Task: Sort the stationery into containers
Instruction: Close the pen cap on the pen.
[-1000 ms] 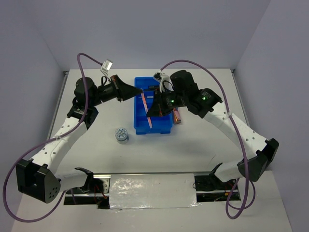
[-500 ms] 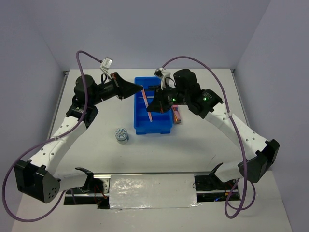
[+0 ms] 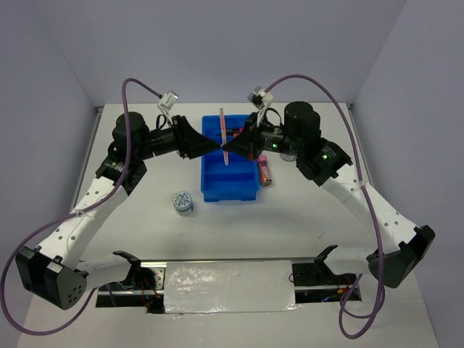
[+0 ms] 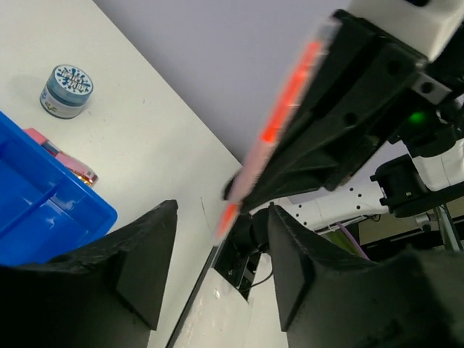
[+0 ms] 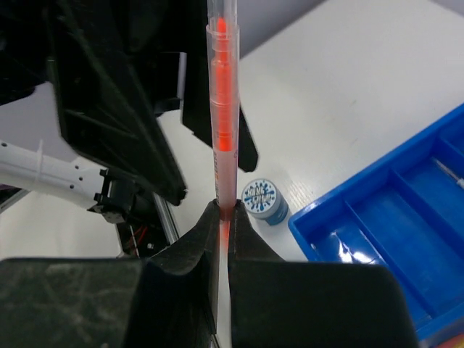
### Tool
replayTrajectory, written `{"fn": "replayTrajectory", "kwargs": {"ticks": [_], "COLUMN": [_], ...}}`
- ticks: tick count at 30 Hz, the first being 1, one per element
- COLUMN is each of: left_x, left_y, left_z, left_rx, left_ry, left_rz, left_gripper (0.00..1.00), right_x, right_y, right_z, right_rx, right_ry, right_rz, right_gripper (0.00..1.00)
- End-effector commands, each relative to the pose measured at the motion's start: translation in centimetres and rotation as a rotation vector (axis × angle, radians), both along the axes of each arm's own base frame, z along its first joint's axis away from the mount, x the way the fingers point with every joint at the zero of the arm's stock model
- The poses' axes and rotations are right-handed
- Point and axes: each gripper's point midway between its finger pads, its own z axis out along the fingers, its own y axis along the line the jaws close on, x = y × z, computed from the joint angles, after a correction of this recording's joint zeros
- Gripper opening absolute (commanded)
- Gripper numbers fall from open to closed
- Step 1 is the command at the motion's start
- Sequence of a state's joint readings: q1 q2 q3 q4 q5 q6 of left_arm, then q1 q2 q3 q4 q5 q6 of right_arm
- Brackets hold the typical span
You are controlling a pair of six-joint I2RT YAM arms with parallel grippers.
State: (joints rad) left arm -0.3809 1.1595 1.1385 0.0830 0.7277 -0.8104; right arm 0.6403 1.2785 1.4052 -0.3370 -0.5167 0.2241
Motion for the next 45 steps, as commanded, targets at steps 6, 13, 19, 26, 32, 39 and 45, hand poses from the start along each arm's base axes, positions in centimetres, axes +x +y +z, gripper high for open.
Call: {"fn": "replayTrajectory", "kwargs": {"ticks": [6,13,19,26,32,39,45], "left_x": [-1.1,-2.0,-1.7,-1.6,-1.9,-2.5,-3.0], "left_y": [-0.1,-0.4,-1.2,-1.9,-2.1,-2.1,-2.1], "left_z": [4.9,7.2,6.5,5.1,5.6,5.9,6.3], "left_rx": [-0.107,-0.212,-0.201,-0.183,-0.199,-0.212,-0.237], "left_ry": [-0.138,-0.216,-0.188,-0.165,-0.181,-0.194,-0.197], "left_rz": [-0.038,-0.1,-0.13,-0.144,-0.163,-0.188,-0.203], "left_gripper": [0.68,0.64,0.59,0.53,0.14,0.0,0.0], "right_x": [-1.7,-2.6,-2.9,-3.0,-3.0,-3.5,-3.1], "right_y": [-0.6,0.0,0.2,0.9,1.6,2.0,2.7], "right_z": [3.0,2.7,3.5,3.7,2.7,3.2,3.3], "right_rx": [0.074,0.059,0.082,0.083,0.065,0.092,0.122], "right_ry": [-0.106,-0.082,-0.082,-0.06,-0.025,-0.016,-0.001], "right_rz": [0.017,0.059,0.071,0.092,0.111,0.144,0.154], "right_gripper": [0.0,0.0,0.0,0.0,0.0,0.45,0.46]}}
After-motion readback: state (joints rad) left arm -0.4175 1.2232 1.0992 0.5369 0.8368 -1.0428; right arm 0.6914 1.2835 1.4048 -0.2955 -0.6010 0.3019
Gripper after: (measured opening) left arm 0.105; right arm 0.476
